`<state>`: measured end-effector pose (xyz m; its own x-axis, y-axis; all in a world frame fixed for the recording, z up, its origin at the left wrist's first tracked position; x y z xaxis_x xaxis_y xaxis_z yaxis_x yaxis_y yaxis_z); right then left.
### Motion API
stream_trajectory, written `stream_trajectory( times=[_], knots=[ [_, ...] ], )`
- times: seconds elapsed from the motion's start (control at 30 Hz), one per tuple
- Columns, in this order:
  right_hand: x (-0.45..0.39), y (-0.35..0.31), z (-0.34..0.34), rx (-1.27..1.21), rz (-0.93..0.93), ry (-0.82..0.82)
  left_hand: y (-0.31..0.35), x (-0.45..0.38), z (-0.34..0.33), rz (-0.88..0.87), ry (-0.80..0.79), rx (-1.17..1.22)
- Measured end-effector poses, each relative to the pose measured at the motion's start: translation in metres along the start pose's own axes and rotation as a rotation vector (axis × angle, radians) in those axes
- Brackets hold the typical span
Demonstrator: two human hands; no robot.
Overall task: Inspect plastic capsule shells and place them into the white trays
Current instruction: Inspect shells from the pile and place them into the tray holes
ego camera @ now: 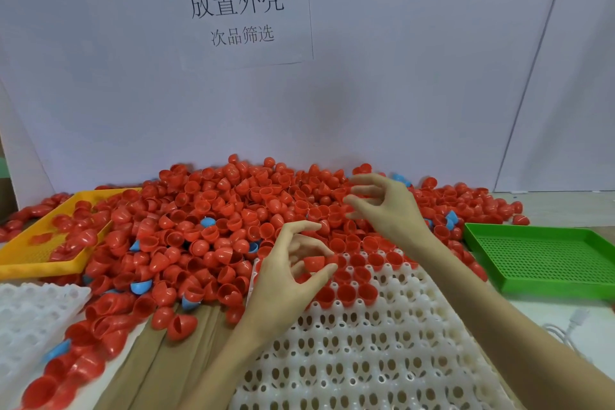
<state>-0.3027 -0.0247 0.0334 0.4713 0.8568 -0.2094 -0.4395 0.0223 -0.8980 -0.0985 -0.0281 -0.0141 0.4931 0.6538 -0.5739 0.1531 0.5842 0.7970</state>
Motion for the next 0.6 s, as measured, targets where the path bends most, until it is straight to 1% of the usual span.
stream_trajectory(
  times=[0.07,0.1,0.2,0.27,0.33,0.43,0.53,0.6],
  knots=[
    [0.017,0.004,-0.007,-0.005,-0.004,-0.058,0.0,0.0,0.0,-0.009,0.0,-0.011],
    [0.026,0.007,-0.011,-0.012,-0.017,-0.119,0.001,0.0,0.0,-0.017,0.002,-0.015],
    [0.06,0.018,-0.029,-0.025,-0.069,-0.391,0.003,-0.001,0.0,-0.037,0.0,-0.02],
    [0.08,0.022,-0.034,-0.079,-0.08,-0.502,0.004,-0.001,-0.001,-0.045,-0.015,-0.047],
    [0.092,0.026,-0.032,-0.152,-0.089,-0.529,0.005,-0.001,-0.002,-0.051,-0.029,-0.074],
    [0.097,0.028,-0.023,-0.14,-0.085,-0.463,0.006,-0.001,-0.006,-0.047,-0.054,-0.015],
    [0.093,0.027,-0.012,-0.077,-0.044,-0.368,0.001,0.0,-0.004,-0.009,0.007,0.039],
    [0.093,0.027,-0.012,-0.102,-0.047,-0.387,-0.003,0.002,0.001,0.011,0.05,-0.031]
  ],
)
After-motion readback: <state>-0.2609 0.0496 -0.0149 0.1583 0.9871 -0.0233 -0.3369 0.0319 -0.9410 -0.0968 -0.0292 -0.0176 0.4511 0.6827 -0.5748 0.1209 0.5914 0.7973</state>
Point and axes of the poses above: each hand's wrist, its own x-axis away from the middle knuckle, its own z-axis out of the back of the hand, y = z × x, the point moved 10 cm from there along -x, towards the middle knuckle, and after that the axes turned 9 degrees about -z, right-handed, at the moved point
